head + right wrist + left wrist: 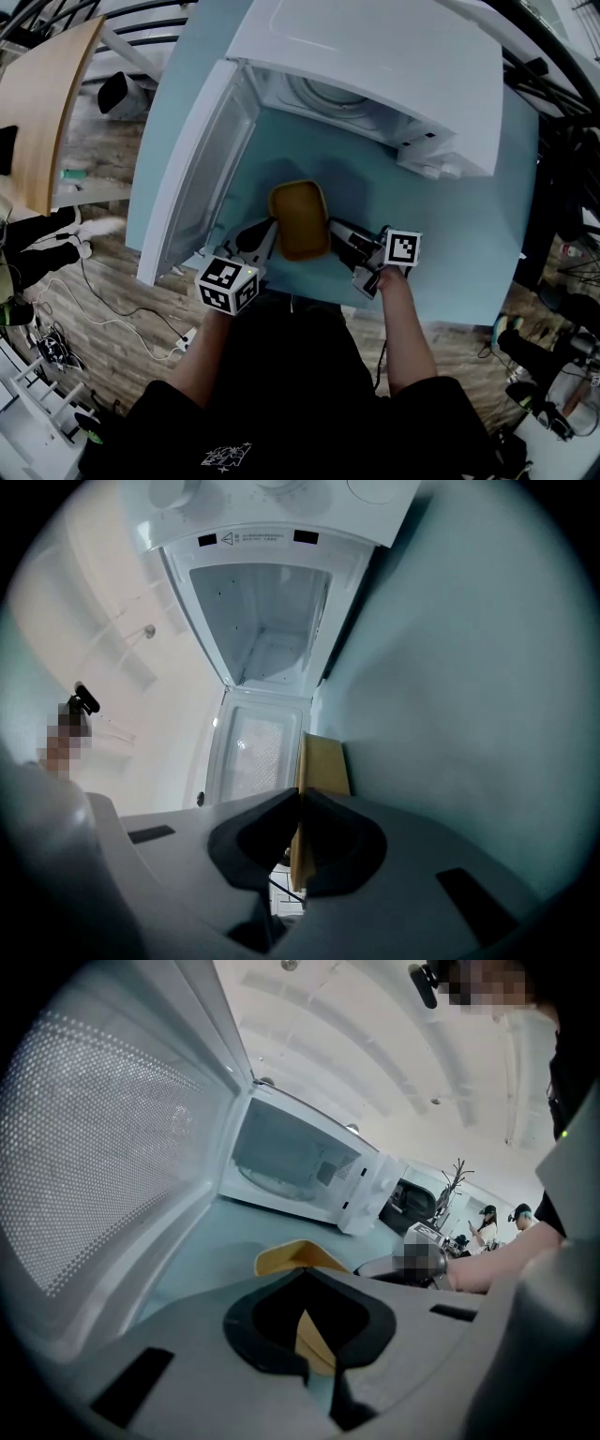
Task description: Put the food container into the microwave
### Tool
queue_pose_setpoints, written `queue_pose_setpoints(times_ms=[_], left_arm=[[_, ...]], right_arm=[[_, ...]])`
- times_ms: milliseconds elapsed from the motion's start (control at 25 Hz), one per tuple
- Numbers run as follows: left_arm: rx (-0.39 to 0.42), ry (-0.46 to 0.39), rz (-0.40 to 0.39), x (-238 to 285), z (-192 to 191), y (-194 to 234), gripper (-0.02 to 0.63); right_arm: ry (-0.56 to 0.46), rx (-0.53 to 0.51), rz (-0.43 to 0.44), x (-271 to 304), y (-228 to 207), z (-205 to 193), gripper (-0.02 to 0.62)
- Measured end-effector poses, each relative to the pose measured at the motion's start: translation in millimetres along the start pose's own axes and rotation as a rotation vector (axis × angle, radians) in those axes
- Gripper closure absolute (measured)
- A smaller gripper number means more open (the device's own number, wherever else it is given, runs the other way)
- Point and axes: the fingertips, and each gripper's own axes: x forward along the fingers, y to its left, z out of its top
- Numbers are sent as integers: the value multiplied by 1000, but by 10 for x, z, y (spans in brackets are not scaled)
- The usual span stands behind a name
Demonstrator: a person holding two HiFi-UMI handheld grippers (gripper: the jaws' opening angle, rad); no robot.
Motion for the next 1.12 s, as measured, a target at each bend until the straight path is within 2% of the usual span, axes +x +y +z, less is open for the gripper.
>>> queue_pose_setpoints(times_ms=[600, 1120], left_arm=[[7, -57, 8, -94, 271, 30, 600], [22, -116, -6, 42, 707, -20, 600]], right_arm=[[-83, 9, 59, 2, 175, 124, 574], [-231, 10, 112, -10, 394, 575, 574]])
